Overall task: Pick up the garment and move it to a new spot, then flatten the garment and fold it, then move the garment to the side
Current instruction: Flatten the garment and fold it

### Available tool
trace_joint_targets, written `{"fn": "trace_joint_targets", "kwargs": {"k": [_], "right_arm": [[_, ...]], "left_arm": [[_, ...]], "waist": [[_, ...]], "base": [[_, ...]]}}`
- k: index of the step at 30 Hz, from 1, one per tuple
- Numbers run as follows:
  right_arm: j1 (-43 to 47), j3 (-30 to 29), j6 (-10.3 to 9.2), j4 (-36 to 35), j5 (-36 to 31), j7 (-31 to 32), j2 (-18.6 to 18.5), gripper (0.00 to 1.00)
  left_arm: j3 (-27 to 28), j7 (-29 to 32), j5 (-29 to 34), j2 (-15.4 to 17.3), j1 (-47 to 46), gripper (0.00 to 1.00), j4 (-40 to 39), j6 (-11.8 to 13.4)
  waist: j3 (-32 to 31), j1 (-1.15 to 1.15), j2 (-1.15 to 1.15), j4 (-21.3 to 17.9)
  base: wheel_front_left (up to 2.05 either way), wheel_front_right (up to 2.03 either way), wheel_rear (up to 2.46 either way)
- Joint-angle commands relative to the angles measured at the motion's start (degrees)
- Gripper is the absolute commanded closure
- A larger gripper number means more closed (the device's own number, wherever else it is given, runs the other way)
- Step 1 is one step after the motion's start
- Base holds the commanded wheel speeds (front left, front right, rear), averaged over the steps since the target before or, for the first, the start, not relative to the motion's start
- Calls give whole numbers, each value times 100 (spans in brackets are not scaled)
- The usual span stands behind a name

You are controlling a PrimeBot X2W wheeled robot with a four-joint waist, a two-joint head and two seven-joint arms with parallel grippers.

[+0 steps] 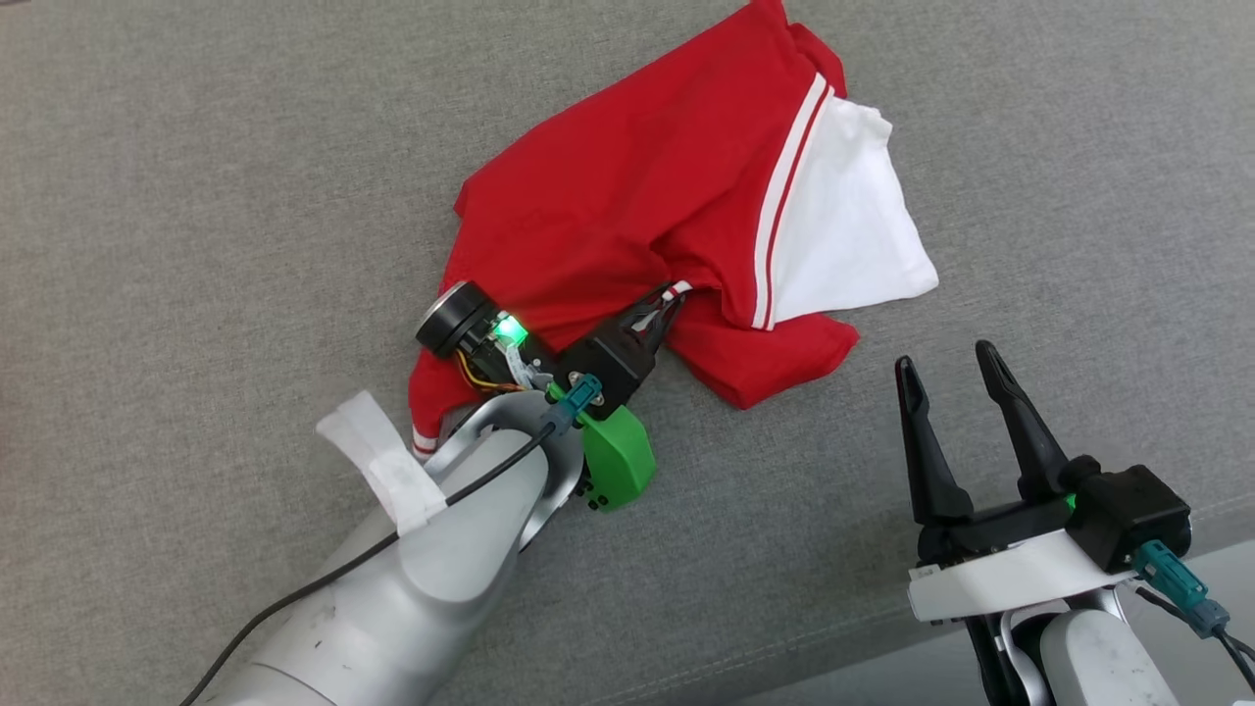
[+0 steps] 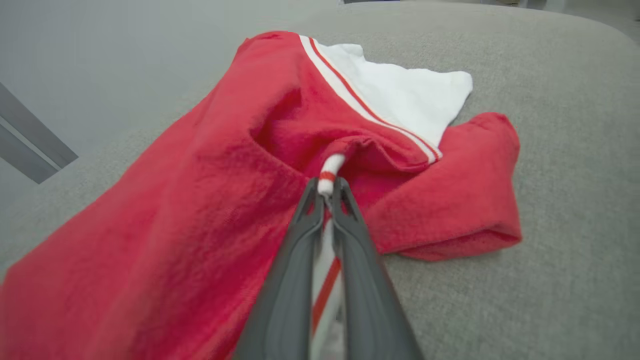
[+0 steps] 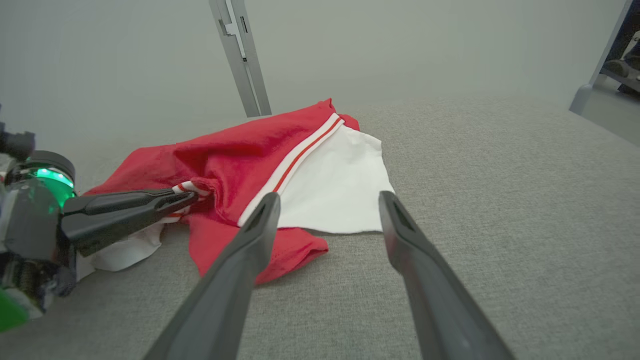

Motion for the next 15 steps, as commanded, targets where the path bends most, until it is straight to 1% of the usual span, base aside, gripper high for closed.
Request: {"fn": "trace_joint_targets", "kwargs": {"k": [1,6,10,13,15], "right_arm": [[-58,-2,2,24,54,-17,-5,0],[0,41,2,75,203,-17,-5,0],[82,132,3,164,331,-17,-5,0],[184,217,3,225,419,-17,-5,0],[224,295,3,253,485,-17,-5,0]], "left_arm": [[-9,3,43,28,-79,100,-75,-38],[64,3,-36,26,-153,100,-451,-113],[203,1,-370,23,-288,100,-919,-156],[189,1,-699,22,-583,100,-1239,-174],[139,1,-765,22,-927,100,-1278,-180]], "waist": [[-87,-1,0,-64],[-374,-1,0,-190],[-706,-1,0,-333],[-1013,-1,0,-426],[-1211,-1,0,-492]], "base": [[0,0,0],[0,0,0],[0,0,0],[0,0,0],[0,0,0]]}}
